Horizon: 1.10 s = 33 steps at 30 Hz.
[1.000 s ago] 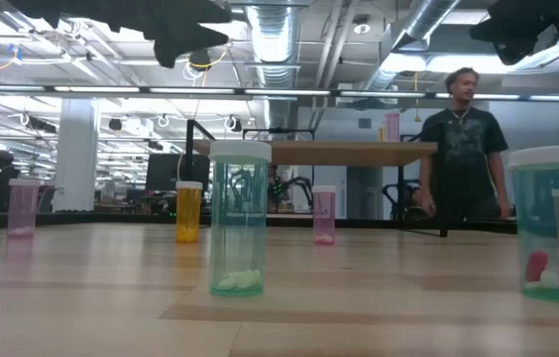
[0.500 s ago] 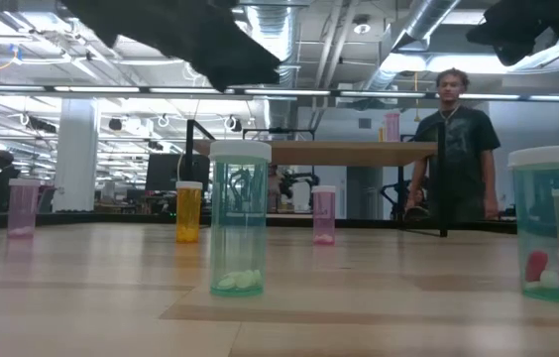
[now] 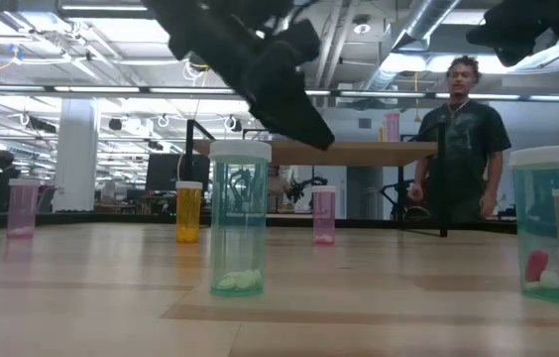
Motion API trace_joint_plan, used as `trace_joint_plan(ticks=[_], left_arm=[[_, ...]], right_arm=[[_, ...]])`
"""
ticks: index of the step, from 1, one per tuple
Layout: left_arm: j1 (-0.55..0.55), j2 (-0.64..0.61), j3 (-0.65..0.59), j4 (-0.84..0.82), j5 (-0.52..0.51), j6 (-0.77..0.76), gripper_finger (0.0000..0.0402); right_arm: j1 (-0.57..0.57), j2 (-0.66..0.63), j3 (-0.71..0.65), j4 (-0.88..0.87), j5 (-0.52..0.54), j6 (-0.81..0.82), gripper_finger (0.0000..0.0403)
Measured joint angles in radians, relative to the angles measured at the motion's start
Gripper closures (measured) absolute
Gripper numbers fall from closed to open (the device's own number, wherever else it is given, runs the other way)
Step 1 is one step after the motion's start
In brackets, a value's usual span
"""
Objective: Pick and place medicine bottles onto shelf by color
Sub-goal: Put the right pink pill bottle on the shelf
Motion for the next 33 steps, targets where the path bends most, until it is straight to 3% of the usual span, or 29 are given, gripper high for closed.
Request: trace_joint_plan(ticks=[7, 16, 33], left_arm=[[0.001, 0.098, 0.074, -0.099, -0.017, -0.004, 0.0163], [0.001, 0.11, 0.079, -0.109, -0.009, -0.003, 0.0116], [0.0, 0.113, 0.078, -0.152, 0.028, -0.011, 0.0113]], right_arm=[[0.0, 0.0, 0.0, -0.015, 0.0, 0.001, 0.0226], [0.0, 0.0, 0.0, -0.019, 0.002, 0.002, 0.0226], [0.0, 0.0, 0.0, -0.019, 0.003, 0.002, 0.0226]])
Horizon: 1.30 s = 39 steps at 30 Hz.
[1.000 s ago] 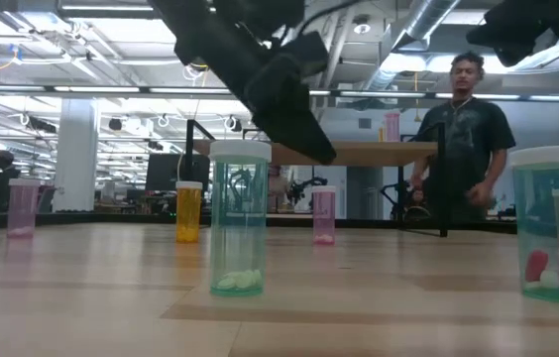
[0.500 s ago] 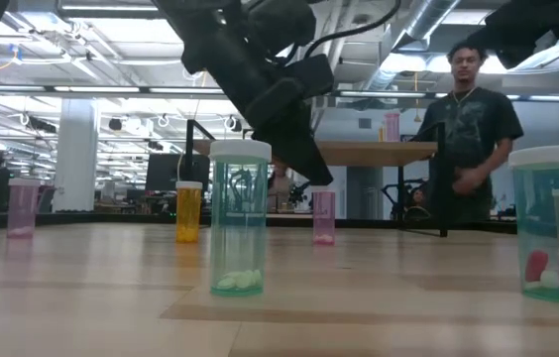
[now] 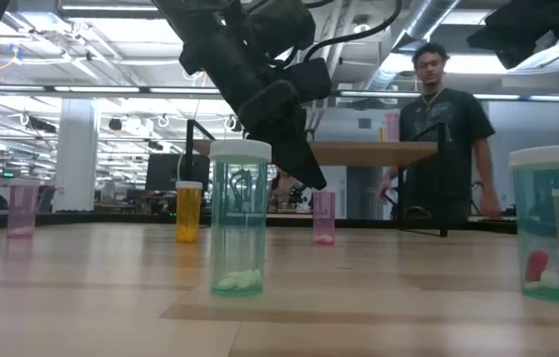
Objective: Pick and place medicine bottles onto shelf by color
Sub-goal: Put the right pink pill bottle on the shelf
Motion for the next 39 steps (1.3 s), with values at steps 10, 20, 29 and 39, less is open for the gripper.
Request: trace_joint_plan(ticks=[10, 20, 29, 39], left_arm=[[0.0, 0.0, 0.0, -0.002, 0.03, -0.017, 0.0113], [0.0, 0.021, -0.003, 0.001, 0.017, -0.015, 0.0113], [0.014, 0.078, 0.021, 0.016, 0.018, -0.001, 0.0113], [0.018, 0.078, 0.025, 0.02, 0.017, -0.004, 0.0156]], right_arm=[[0.0, 0.0, 0.0, -0.002, 0.001, -0.001, 0.0226], [0.0, 0.0, 0.0, -0.004, 0.008, 0.001, 0.0226], [0.0, 0.005, -0.001, -0.007, 0.008, 0.002, 0.0226], [-0.001, 0.008, -0.001, -0.015, 0.008, 0.001, 0.0226]])
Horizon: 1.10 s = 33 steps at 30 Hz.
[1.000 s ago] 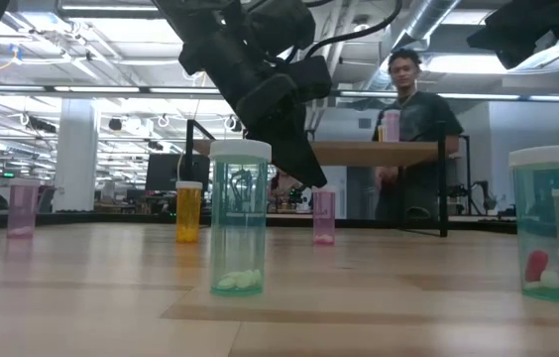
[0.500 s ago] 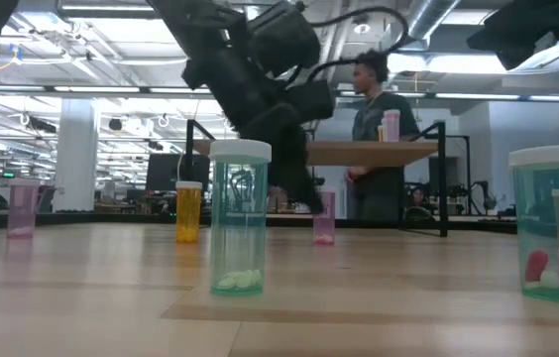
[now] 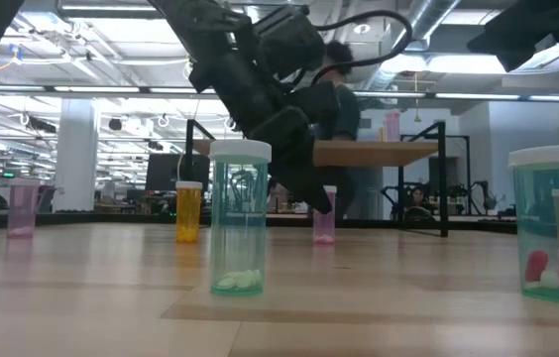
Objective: Pick and place medicine bottles onto shelf by color
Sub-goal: Put the right pink pill bottle on the shelf
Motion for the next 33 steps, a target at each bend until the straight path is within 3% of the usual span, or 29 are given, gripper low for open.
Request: trace_joint_plan(ticks=[11, 21, 33], left_arm=[[0.0, 0.0, 0.002, -0.002, -0.001, 0.017, 0.0232], [0.002, -0.001, 0.12, -0.101, -0.002, 0.017, 0.026], [0.002, -0.002, 0.126, -0.147, 0.029, -0.018, 0.0269]], right_arm=[[0.0, 0.0, 0.0, -0.001, 0.018, 0.0, 0.0226], [0.0, 0.0, 0.0, -0.001, 0.018, 0.0, 0.0226], [0.0, 0.0, 0.0, -0.001, 0.018, 0.0, 0.0226]])
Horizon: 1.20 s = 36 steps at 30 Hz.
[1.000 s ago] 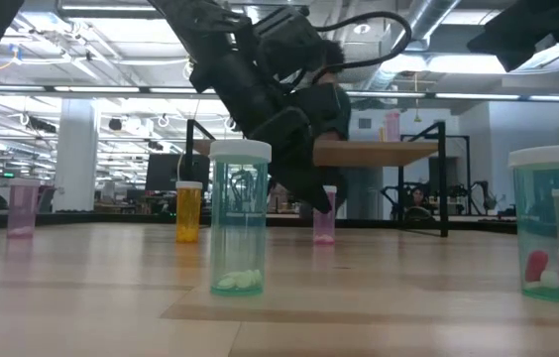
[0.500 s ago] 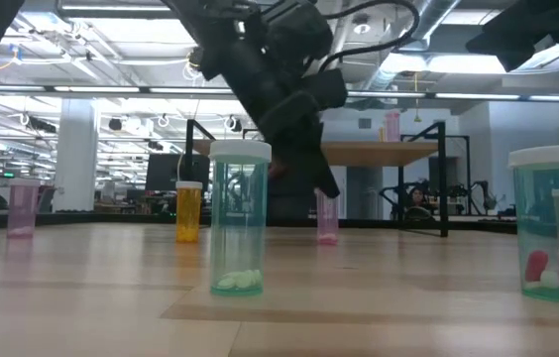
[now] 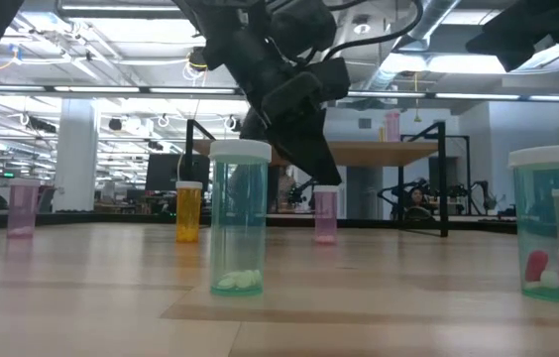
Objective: Pick and place medicine bottles onto shelf by color
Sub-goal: Put the right pink pill bottle on the shelf
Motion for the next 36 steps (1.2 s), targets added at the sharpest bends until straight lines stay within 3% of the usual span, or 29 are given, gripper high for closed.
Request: trace_joint_plan(ticks=[12, 17, 36], left_arm=[[0.0, -0.013, 0.004, 0.018, -0.074, -0.001, 0.0205], [-0.01, -0.014, 0.013, -0.009, -0.058, 0.001, 0.0187], [-0.035, 0.032, 0.011, -0.035, -0.03, -0.01, 0.0179]], right_arm=[[0.0, 0.0, 0.0, -0.001, 0.0, 0.0, 0.0226], [0.0, 0.0, 0.0, -0.007, 0.0, 0.001, 0.0226], [0.0, 0.0, 0.001, -0.012, 0.0, 0.018, 0.0226]])
